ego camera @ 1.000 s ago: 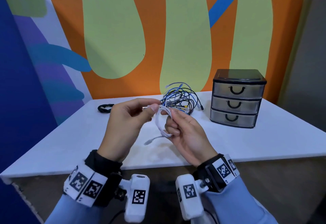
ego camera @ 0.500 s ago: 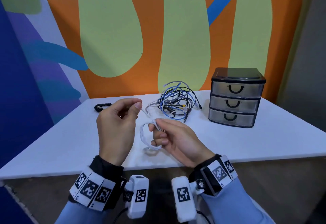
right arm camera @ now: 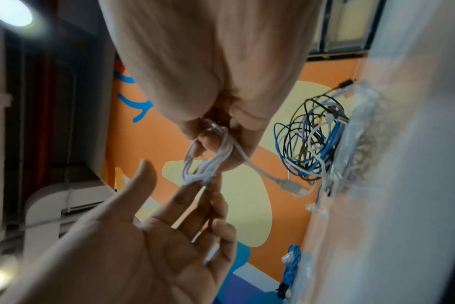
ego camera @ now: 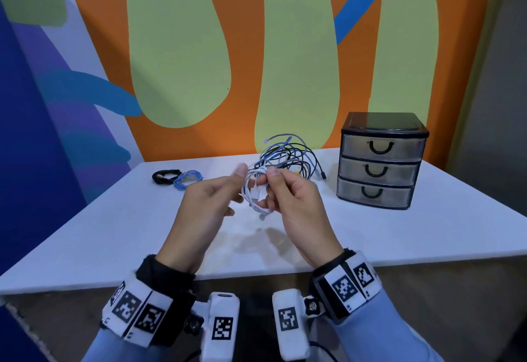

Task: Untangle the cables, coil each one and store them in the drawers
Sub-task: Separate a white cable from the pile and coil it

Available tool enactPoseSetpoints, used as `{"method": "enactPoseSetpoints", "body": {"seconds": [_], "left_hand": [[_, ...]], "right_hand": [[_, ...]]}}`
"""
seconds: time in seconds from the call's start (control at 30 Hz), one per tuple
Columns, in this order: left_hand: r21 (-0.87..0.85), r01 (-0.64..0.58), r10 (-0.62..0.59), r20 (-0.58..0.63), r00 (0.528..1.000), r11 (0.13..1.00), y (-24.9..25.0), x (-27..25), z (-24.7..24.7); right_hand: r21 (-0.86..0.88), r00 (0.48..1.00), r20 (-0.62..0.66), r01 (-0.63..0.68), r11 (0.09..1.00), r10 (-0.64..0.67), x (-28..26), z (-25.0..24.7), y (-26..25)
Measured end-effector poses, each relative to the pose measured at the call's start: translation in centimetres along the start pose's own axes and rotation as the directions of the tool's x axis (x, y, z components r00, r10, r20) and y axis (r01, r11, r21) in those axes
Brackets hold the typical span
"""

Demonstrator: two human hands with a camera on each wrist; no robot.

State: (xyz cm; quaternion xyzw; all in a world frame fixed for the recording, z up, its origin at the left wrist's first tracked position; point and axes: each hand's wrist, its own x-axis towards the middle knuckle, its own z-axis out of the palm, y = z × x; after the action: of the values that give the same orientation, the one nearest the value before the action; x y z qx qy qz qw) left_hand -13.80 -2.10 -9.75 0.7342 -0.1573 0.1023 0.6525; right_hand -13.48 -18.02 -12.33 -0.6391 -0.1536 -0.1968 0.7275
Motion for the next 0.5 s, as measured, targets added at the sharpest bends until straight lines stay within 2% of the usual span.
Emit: {"method": "enactPoseSetpoints", "body": {"seconds": [0.07,0.17,0.27,0.33,0.37,0.5], "left_hand": [[0.02,-0.042,0.041,0.042,0.998,0.999,0.0,-0.3,0.4],[-0.135,0.049,-0.048,0.006,0.999,0.99,-0.1,-0.3,0.3],[-0.388,0.205,-0.214,0.021,0.977,0.899,0.3,0.1,-0.1],[-0.517,0.264,-0.266,0.073,0.961,0.814,0.7,0.2,-0.4],[-0.534,0.276,-0.273,0.088,0.958,0.799,0.8,0.2,-0.6],[-0.408,0.178,-0.186,0.022,0.982,0.895,0.9,0.2,-0.6]], "right_hand": [[-0.059,0.998,-0.013,0.059,0.997,-0.06,-0.1,-0.1,-0.3],[-0.132,0.988,-0.012,0.152,0.979,-0.155,-0.3,0.4,-0.2],[-0.186,0.989,0.011,0.15,0.971,-0.151,-0.2,0.4,0.3],[-0.138,0.99,0.084,0.124,0.983,-0.113,0.0,0.2,0.1],[-0.101,0.989,0.122,0.099,0.99,-0.086,0.1,0.1,0.0],[-0.054,0.988,0.152,0.018,0.998,-0.01,0.8,0.4,-0.6]]}}
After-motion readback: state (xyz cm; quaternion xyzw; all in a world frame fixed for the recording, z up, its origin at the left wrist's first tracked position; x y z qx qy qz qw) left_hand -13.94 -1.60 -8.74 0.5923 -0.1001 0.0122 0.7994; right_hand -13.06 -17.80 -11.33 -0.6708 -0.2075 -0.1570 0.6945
